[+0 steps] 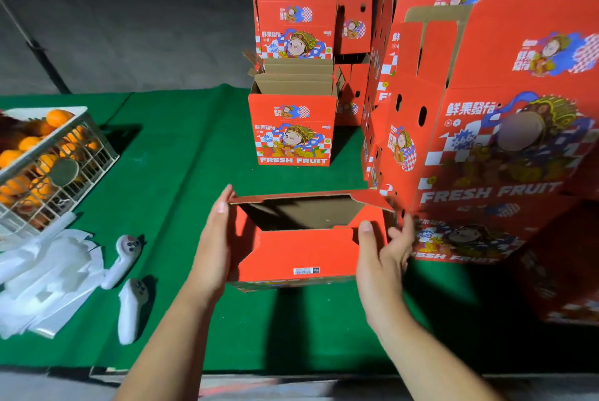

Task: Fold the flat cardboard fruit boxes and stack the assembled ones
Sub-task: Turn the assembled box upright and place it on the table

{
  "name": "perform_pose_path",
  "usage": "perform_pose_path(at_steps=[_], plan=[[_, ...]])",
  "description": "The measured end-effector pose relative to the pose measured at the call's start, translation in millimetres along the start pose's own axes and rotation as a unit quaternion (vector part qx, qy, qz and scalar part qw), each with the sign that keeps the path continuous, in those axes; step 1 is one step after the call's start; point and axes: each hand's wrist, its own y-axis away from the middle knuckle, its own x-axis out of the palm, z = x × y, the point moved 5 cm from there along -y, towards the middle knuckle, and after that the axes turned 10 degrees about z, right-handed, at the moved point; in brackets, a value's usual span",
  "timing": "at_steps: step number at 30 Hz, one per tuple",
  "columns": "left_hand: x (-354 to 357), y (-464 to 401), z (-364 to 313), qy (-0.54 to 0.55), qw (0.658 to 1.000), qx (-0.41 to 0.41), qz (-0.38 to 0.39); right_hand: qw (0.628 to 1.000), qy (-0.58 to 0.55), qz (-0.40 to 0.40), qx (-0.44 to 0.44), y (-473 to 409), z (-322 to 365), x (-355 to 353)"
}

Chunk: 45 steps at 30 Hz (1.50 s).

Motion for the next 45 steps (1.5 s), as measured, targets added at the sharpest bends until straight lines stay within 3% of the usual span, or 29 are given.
perform_pose_path(at_steps=[1, 3, 6, 8, 10, 13, 15, 17, 19, 21, 23, 25, 27, 29, 30, 34, 37, 45], plan=[[1.5, 1.5, 1.5, 0.002, 1.000, -0.025, 0.005, 0.997, -0.070, -0.010, 0.014, -0.5, 4.3, 2.7], [-5.1, 6.9, -2.1, -0.110, 0.993, -0.012, -0.034, 0.986, -0.165, -0.011, -0.001, -13.4, 20.9, 8.4], [-24.4, 19.4, -12.2, -0.285, 0.944, 0.059, -0.153, 0.991, -0.121, 0.001, -0.052, -42.8, 60.1, 18.9], [-30.3, 24.2, -8.2, -0.274, 0.943, 0.050, -0.184, 0.988, -0.143, -0.049, -0.028, -58.5, 68.7, 14.3], [-25.9, 29.8, -2.5, -0.199, 0.950, 0.043, -0.238, 0.980, -0.195, -0.033, -0.006, -55.6, 67.5, 17.0], [2.1, 38.6, 6.7, -0.101, 0.947, 0.060, -0.299, 0.997, -0.030, 0.044, -0.053, -20.3, 69.6, 33.0], [41.0, 43.8, 11.6, -0.033, 0.969, 0.057, -0.238, 0.979, 0.111, 0.109, -0.129, 13.2, 53.0, 40.5], [78.8, 54.6, 13.7, -0.019, 0.983, 0.039, -0.179, 0.964, 0.193, 0.115, -0.143, 26.7, 30.6, 39.7], [107.7, 68.8, 9.1, -0.018, 0.993, 0.015, -0.120, 0.971, 0.120, 0.174, -0.110, 24.4, 18.3, 37.3], [136.1, 76.3, 4.5, -0.040, 0.997, 0.062, 0.036, 0.973, -0.030, 0.222, -0.055, 15.0, 15.3, 31.6], [148.4, 78.7, 7.0, -0.127, 0.970, 0.103, 0.178, 0.981, -0.055, 0.182, -0.039, 3.6, 14.2, 22.9], [132.0, 69.8, 11.0, -0.158, 0.972, 0.111, 0.136, 0.984, 0.094, 0.139, -0.058, -2.2, 16.5, 16.1], [98.0, 53.7, 9.2, -0.125, 0.985, 0.116, -0.008, 0.951, 0.251, 0.157, -0.092, -7.2, 13.1, 16.9], [61.4, 32.7, 4.8, -0.154, 0.974, 0.104, -0.132, 0.925, 0.316, 0.178, -0.111, -11.5, 13.2, 17.8], [48.0, 18.6, 2.1, -0.179, 0.969, 0.076, -0.150, 0.922, 0.328, 0.169, -0.118, -13.9, 15.5, 15.7], [20.9, -36.5, -14.3, -0.241, 0.969, 0.017, -0.061, 0.889, 0.396, 0.167, -0.156, -16.5, 21.2, 9.3], [20.7, -54.8, -22.9, -0.276, 0.960, 0.013, 0.039, 0.898, 0.368, 0.197, -0.138, -24.7, 11.8, 4.2], [18.0, -24.0, -36.4, -0.256, 0.961, 0.082, 0.060, 0.945, 0.185, 0.235, -0.129, -26.8, 5.9, -30.5]])
